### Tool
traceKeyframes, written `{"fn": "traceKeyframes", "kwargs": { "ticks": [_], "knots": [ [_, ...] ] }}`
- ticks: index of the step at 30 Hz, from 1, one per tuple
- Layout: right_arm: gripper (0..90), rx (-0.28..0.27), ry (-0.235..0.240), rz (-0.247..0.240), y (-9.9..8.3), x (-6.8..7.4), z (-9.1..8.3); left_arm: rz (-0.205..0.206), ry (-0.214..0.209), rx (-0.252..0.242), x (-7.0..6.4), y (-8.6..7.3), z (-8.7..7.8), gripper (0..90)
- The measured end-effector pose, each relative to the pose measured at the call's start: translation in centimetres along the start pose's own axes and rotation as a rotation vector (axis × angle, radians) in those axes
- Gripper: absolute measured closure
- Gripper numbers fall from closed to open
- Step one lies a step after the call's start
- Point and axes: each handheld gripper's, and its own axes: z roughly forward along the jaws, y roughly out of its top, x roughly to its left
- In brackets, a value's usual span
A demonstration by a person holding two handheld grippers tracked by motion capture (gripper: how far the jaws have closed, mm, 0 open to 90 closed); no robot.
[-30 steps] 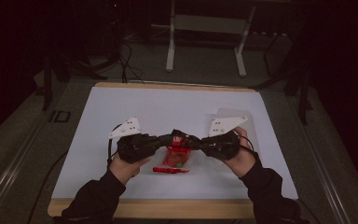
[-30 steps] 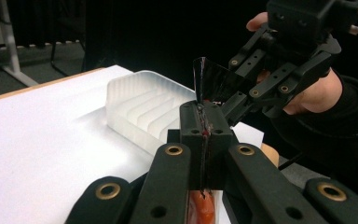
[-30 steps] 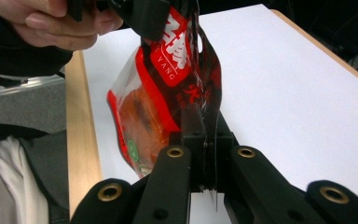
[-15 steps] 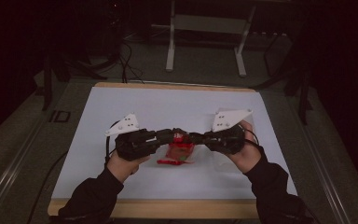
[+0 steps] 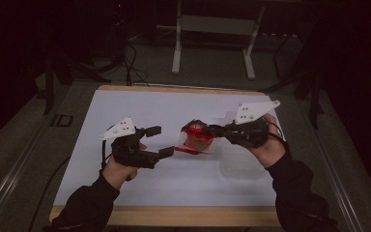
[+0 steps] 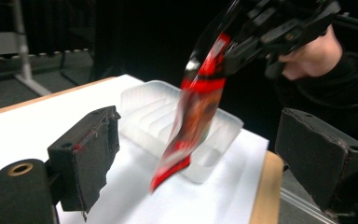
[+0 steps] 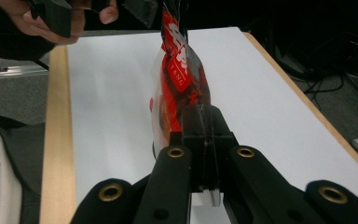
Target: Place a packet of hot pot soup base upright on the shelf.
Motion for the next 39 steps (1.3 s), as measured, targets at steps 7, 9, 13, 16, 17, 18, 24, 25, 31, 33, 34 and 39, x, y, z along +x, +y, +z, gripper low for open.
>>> {"fn": "traceKeyframes", "kwargs": {
  "ticks": [7,9,13,16,17,18,24,25,31,33,34,39],
  "knots": [
    [90.0,0.008,-0.059,-0.047,-0.7,-1.5,-1.2,-0.003,0.059,0.059,0.8,-2.3,-1.0,0.9],
    [90.0,0.015,-0.073,-0.036,-0.9,-2.0,-1.6,0.022,0.063,0.074,1.0,-3.3,-1.4,0.9],
    [90.0,0.026,-0.115,-0.033,-1.2,-3.2,-2.4,0.002,0.065,0.109,1.5,-5.3,-2.3,0.9],
    [90.0,0.027,-0.158,-0.047,-1.4,-4.0,-3.1,-0.005,0.079,0.131,1.8,-6.6,-2.9,0.9],
    [90.0,0.027,-0.165,-0.051,-1.4,-4.2,-3.2,-0.009,0.077,0.133,1.8,-7.0,-3.0,0.9],
    [90.0,0.026,-0.177,-0.061,-1.5,-4.5,-3.4,-0.013,0.076,0.133,1.8,-7.4,-3.2,0.9],
    [90.0,0.064,-0.233,-0.039,-2.0,-6.7,-4.4,-0.068,0.099,0.154,2.3,-9.5,-4.4,0.3],
    [90.0,0.069,-0.237,-0.044,-2.1,-7.1,-4.5,-0.075,0.106,0.155,2.4,-9.7,-4.5,0.3],
    [90.0,0.063,-0.279,-0.047,-2.8,-9.3,-5.5,-0.097,0.120,0.140,2.6,-10.5,-5.2,0.3],
    [90.0,0.065,-0.288,-0.035,-3.1,-10.1,-5.7,-0.100,0.121,0.141,2.6,-10.7,-5.2,0.3],
    [90.0,0.064,-0.297,-0.038,-3.3,-10.5,-5.8,-0.100,0.123,0.142,2.6,-10.8,-5.2,0.3],
    [90.0,0.091,-0.319,-0.055,-4.4,-12.1,-5.8,-0.077,0.149,0.124,2.5,-10.6,-5.5,0.3]
  ]
}}
